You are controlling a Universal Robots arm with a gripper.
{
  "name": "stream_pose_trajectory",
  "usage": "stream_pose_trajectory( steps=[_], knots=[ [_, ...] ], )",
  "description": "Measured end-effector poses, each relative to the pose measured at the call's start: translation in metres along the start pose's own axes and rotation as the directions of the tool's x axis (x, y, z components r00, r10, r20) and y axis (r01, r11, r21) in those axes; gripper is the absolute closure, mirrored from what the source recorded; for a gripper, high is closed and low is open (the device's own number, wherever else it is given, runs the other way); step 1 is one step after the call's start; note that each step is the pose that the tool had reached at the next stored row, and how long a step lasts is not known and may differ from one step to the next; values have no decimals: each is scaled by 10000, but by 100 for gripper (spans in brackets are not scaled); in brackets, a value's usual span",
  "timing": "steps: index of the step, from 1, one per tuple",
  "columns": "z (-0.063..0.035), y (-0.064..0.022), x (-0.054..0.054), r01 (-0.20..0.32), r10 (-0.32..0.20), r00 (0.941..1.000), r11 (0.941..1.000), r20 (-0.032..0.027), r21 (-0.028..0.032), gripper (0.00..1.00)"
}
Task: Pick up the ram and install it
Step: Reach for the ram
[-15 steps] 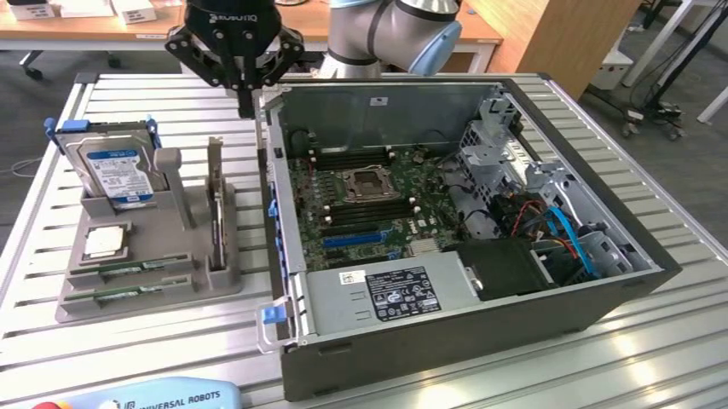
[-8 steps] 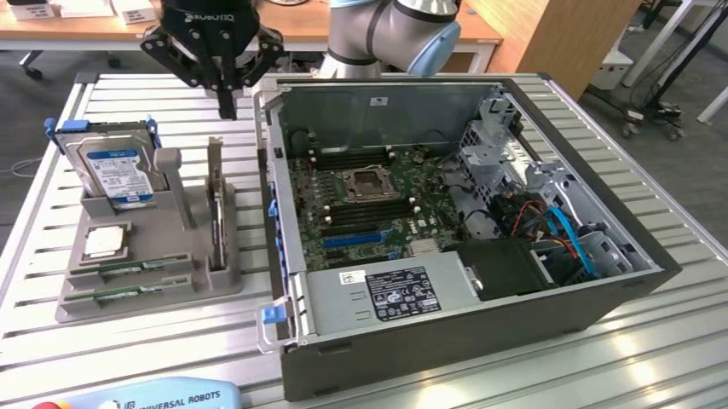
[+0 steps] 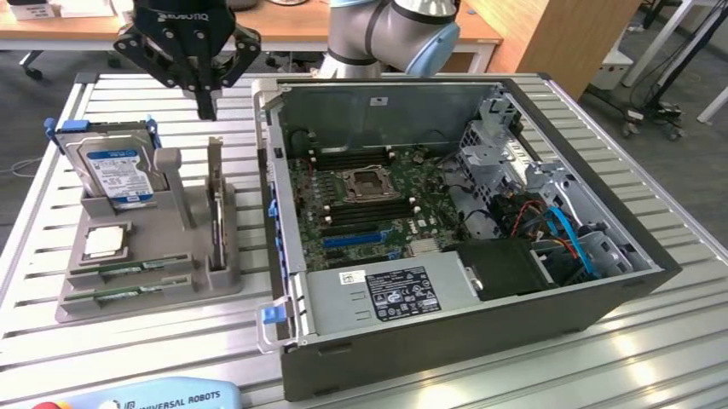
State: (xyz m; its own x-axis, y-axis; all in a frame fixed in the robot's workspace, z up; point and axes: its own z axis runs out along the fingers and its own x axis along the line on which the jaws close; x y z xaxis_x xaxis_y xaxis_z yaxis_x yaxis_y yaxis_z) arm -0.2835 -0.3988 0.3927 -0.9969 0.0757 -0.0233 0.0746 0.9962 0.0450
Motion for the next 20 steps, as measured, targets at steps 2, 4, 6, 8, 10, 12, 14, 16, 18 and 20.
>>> stream_pose_trajectory(
  steps=[2, 4, 6, 8, 10, 12, 14, 16, 18, 20],
  knots=[
    [-1, -6, 73, 1, -1, 10000, 10000, 1, -1, 90],
    [-4, -12, 151, 0, 0, 10000, 10000, 0, 0, 90],
    [-5, -17, 221, -1, 1, 10000, 10000, 0, 0, 90],
    [-6, -22, 287, 0, 0, 10000, 10000, 1, -1, 90],
    [-8, -26, 343, 0, 0, 10000, 10000, 0, 0, 90],
    [-8, -31, 406, 0, 0, 10000, 10000, 1, -1, 90],
    [-9, -35, 468, -1, 1, 10000, 10000, 0, 0, 90],
    [-9, -40, 532, 0, 0, 10000, 10000, 0, 0, 90],
    [-10, -45, 592, 0, 0, 10000, 10000, 0, 0, 90],
    [-10, -50, 657, 0, 0, 10000, 10000, 0, -1, 90]
  ],
)
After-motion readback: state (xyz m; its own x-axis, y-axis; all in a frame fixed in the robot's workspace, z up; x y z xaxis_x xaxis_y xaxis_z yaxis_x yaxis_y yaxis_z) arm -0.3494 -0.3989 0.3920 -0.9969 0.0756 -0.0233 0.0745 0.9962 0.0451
